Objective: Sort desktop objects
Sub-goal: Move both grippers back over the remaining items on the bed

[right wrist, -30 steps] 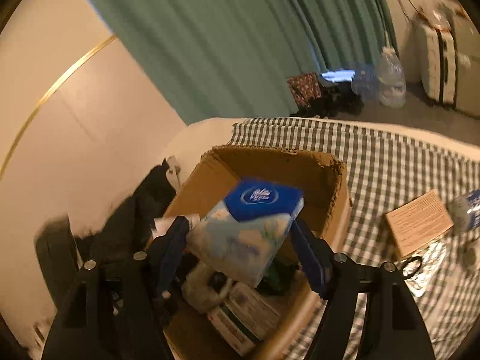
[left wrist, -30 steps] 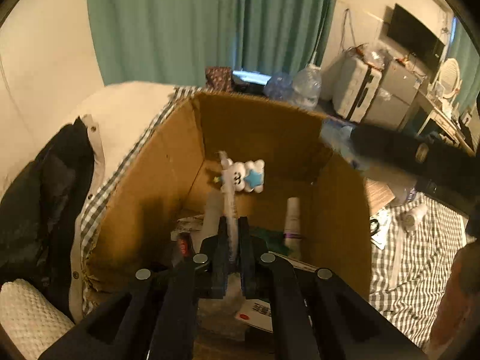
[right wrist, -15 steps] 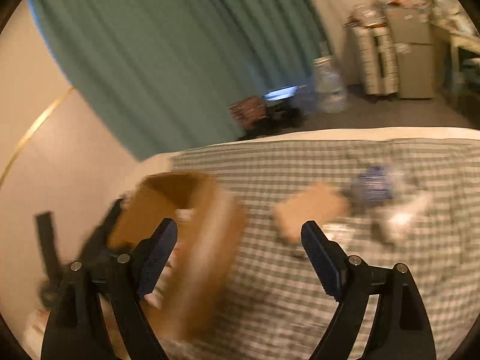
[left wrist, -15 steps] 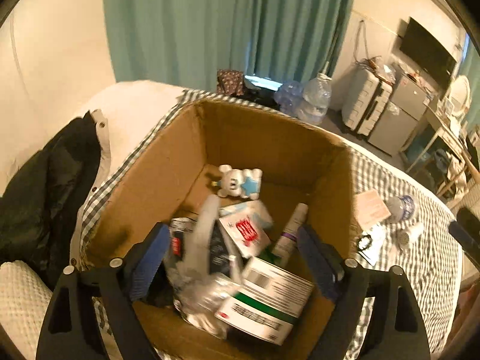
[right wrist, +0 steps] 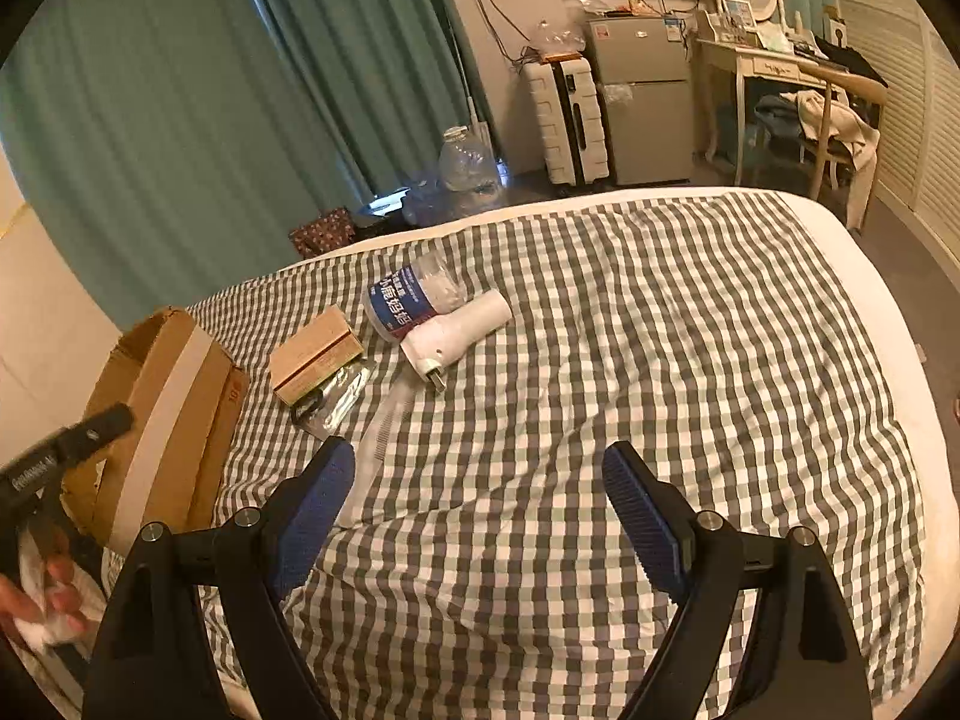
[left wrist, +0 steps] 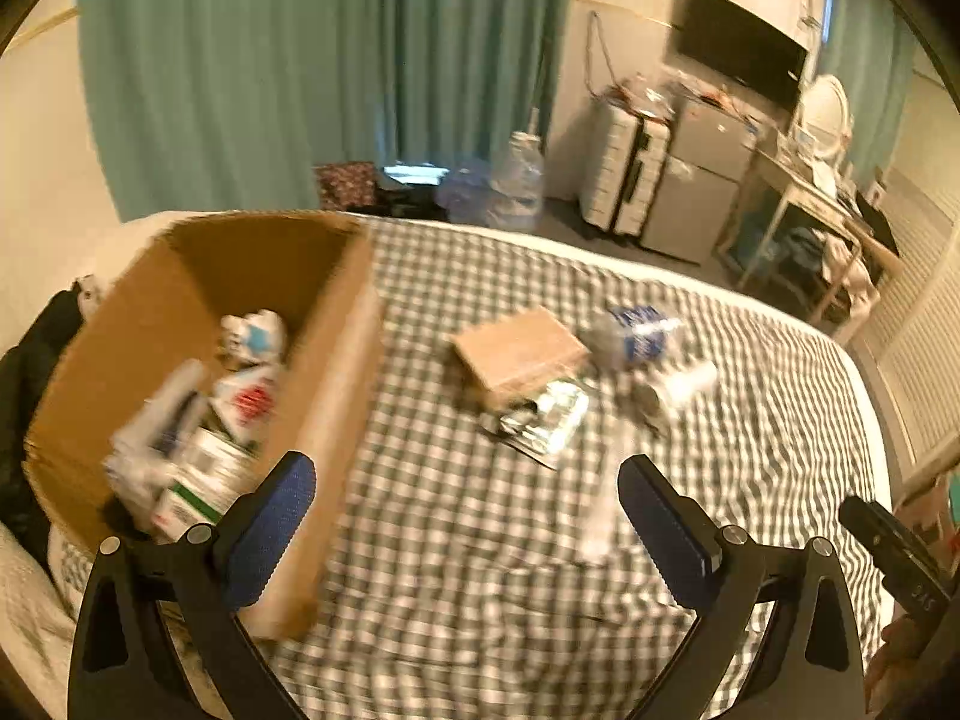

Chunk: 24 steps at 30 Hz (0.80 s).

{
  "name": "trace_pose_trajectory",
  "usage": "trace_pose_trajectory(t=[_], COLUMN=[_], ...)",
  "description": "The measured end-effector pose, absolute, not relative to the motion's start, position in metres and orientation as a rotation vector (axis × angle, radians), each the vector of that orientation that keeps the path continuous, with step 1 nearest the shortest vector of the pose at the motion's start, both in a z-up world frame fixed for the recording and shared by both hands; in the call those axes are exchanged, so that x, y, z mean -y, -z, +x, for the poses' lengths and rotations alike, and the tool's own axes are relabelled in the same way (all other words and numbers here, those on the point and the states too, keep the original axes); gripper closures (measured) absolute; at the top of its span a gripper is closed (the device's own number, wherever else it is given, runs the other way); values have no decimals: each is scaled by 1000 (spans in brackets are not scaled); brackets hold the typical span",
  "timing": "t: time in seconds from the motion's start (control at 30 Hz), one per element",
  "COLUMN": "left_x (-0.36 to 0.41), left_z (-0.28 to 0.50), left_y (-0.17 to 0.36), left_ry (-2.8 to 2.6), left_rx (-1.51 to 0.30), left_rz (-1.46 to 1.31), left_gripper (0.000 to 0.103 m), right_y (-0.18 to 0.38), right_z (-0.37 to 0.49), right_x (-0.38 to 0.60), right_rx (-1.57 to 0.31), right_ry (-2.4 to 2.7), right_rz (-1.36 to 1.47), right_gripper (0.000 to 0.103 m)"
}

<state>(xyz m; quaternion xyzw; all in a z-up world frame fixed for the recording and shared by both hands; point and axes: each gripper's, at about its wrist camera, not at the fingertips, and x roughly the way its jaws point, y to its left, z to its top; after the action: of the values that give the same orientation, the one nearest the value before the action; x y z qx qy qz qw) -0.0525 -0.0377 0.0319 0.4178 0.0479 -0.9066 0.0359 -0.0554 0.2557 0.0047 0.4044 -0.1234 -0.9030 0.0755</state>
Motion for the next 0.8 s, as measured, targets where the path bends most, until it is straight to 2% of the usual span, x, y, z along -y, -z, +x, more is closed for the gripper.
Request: trace_pose_trajectory(t=[0.23,0.57,0.8], left_x=[6,23,25], left_z=[-57,-85,-121], left_y=[0,44,71], left_ry=[2802,2721,2753], left_rx=[-46,-132,15], left_rz=[1298,1381,1399], left_gripper=[0,0,0], right_y=[-7,17,38], right_z=[-58,-71,-85], right_x=[-251,-236,-206], right_rx=[328,289,223], right_ry=[2689,2636,2577], right_rz=[1146,1185,1252], right_gripper=[18,18,21])
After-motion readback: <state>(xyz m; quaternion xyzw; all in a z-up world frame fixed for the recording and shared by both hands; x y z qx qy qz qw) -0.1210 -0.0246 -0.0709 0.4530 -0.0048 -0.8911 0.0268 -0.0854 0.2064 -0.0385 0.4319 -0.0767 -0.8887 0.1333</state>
